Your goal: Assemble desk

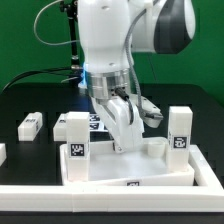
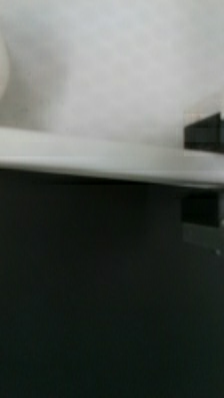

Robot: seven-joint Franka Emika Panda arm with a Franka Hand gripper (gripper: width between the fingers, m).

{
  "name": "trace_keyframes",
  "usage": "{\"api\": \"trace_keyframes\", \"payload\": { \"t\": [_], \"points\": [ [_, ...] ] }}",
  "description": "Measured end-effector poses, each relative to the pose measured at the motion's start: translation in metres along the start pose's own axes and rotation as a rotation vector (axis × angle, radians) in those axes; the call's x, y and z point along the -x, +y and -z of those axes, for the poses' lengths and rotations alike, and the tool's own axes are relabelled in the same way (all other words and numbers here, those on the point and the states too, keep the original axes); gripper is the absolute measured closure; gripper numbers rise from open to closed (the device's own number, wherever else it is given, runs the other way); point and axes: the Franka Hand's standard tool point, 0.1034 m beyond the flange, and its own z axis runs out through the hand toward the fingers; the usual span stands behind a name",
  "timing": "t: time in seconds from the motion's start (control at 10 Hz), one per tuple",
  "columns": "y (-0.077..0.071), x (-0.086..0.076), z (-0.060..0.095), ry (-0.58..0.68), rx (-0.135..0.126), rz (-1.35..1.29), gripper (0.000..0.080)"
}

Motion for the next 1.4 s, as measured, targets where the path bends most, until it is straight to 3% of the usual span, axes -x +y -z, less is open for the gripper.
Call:
{"api": "trace_keyframes", "payload": {
  "t": [0.3, 0.6, 0.7, 0.8, 1.0, 1.2, 1.4],
  "points": [
    [0.009, -0.001, -0.001, 0.0, 0.016, 0.163, 0.0722],
    [0.016, -0.01, 0.0, -0.005, 0.022, 0.329, 0.0722],
    [0.02, -0.018, 0.002, -0.02, 0.037, 0.447, 0.0722],
    [0.017, -0.026, 0.006, -0.014, 0.04, 0.585, 0.0724],
    [0.005, -0.041, 0.016, -0.001, 0.021, 0.819, 0.0731],
    [-0.008, -0.04, 0.018, 0.047, 0.003, 0.96, 0.0739],
    [-0.005, -0.043, 0.017, 0.046, 0.02, 1.101, 0.0739]
  ]
}}
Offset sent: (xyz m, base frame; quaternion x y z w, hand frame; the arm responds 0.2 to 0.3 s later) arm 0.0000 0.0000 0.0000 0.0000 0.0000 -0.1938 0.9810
